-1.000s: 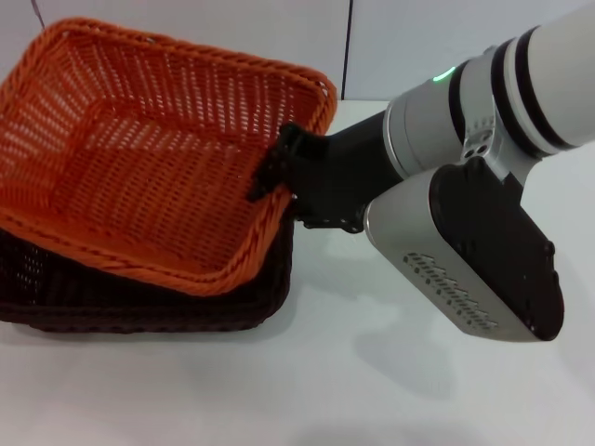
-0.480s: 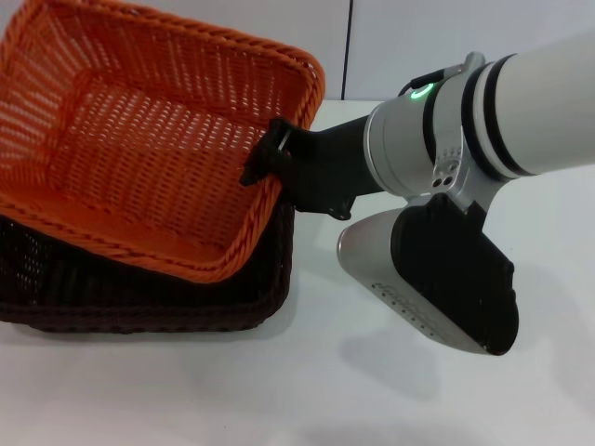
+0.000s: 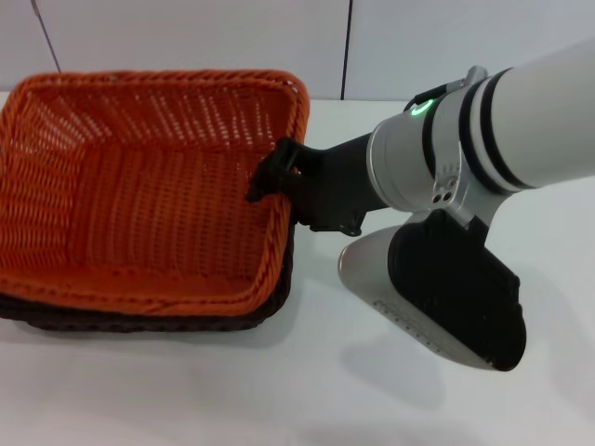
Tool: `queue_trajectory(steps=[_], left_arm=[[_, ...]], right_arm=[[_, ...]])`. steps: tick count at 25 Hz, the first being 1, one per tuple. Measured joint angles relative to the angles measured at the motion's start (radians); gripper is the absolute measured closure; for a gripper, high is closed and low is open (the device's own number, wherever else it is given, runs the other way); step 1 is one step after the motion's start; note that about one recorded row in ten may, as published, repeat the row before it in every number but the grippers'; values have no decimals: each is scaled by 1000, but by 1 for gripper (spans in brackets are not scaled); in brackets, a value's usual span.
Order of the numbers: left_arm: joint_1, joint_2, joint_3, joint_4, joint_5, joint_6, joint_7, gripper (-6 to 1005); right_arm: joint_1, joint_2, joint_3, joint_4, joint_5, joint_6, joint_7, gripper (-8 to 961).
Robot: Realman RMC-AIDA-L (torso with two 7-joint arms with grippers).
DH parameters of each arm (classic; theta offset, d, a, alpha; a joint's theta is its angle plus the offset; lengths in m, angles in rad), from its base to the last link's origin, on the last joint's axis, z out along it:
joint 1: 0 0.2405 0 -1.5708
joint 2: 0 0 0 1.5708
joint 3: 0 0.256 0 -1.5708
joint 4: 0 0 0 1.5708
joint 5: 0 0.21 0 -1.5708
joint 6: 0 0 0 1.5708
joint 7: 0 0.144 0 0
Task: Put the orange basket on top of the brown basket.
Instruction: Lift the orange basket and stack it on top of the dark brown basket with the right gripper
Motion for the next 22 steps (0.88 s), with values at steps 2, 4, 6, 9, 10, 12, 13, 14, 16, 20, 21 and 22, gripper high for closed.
queue_trajectory(steps=[2, 4, 6, 9, 10, 12, 13, 14, 16, 20, 21, 22], left_arm=[[0, 0, 0, 0, 0, -1, 0, 289], [0, 0, 0, 0, 0, -1, 0, 289], [0, 1, 0, 0, 0, -4, 0, 289], [2, 1, 0, 0, 0, -9, 0, 289], [3, 1, 0, 0, 0, -11, 0, 289], [3, 1, 0, 0, 0, -15, -1, 289], [3, 1, 0, 0, 0, -15, -1, 289], [3, 1, 0, 5, 0, -23, -1, 289], [3, 1, 0, 8, 0, -25, -1, 289], [4, 1, 0, 12, 0, -28, 0, 289], [4, 1, 0, 12, 0, -28, 0, 289], [5, 1, 0, 12, 0, -29, 0, 289]], right_arm=[[4, 1, -10, -1, -8, 0, 7, 587], [11, 1, -18, -3, -18, 1, 16, 577], [13, 2, -24, -2, -24, -1, 20, 577], [-11, 2, -52, -1, -37, -74, 10, 577], [-11, 2, -52, -1, -37, -74, 10, 578], [-49, 2, -110, -26, -87, -193, 5, 578], [-49, 2, -110, -26, -87, -193, 5, 578], [-57, 2, -125, -38, -96, -222, 5, 578], [-62, 1, -138, -55, -98, -245, 4, 579], [-63, 1, -138, -49, -85, -217, 11, 582], [-63, 1, -138, -49, -85, -217, 11, 582], [-61, 1, -132, -45, -82, -214, 19, 583]])
